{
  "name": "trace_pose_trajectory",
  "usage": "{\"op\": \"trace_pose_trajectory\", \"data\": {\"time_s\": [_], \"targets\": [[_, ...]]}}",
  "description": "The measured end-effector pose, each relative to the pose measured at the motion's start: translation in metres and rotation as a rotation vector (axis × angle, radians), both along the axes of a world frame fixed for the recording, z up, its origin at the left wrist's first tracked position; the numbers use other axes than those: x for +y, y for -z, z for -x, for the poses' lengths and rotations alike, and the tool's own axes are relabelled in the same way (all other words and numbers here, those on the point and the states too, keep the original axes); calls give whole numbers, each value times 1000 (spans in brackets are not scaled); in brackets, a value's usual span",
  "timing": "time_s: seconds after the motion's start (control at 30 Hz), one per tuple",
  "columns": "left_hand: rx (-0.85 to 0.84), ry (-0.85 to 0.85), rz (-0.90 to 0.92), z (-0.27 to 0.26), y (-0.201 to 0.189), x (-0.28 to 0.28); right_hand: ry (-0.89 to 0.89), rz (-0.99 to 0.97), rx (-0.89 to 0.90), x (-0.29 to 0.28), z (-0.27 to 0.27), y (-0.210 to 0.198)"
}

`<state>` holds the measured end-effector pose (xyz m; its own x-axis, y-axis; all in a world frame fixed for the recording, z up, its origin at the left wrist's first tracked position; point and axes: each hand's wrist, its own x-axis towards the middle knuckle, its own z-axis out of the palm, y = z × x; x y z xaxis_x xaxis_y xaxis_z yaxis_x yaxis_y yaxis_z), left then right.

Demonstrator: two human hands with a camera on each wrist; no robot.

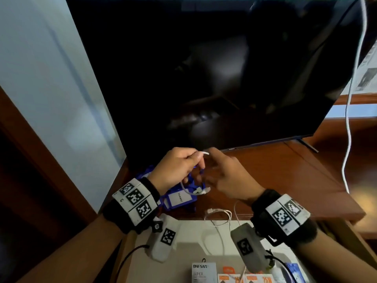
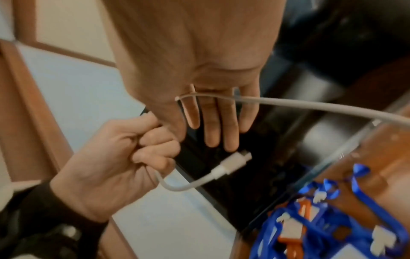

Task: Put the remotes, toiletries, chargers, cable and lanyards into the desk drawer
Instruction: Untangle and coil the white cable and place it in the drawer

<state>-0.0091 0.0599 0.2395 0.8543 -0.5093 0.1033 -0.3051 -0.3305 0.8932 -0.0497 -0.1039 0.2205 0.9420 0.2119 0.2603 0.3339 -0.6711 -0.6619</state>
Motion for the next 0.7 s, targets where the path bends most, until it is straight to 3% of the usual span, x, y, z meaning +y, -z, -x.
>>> {"op": "trace_pose_trajectory", "data": {"time_s": [0.17, 0.23, 0.33, 0.5, 0.63, 0.7], "targets": [[139, -10, 110, -1, 6, 23, 186, -655, 29, -18, -1, -3], [194, 16, 153, -3, 17, 44, 218, -752, 35, -32, 5, -3], [254, -2, 256, -6, 29, 72, 275, -759, 57, -45, 12, 10], [447, -43, 581, -9, 28, 87, 370, -754, 126, -46, 12, 38], [514, -73, 665, 1, 10, 72, 417, -678, 122, -32, 12, 54], [466, -101, 668, 7, 5, 62, 390, -590, 138, -19, 18, 62]]}}
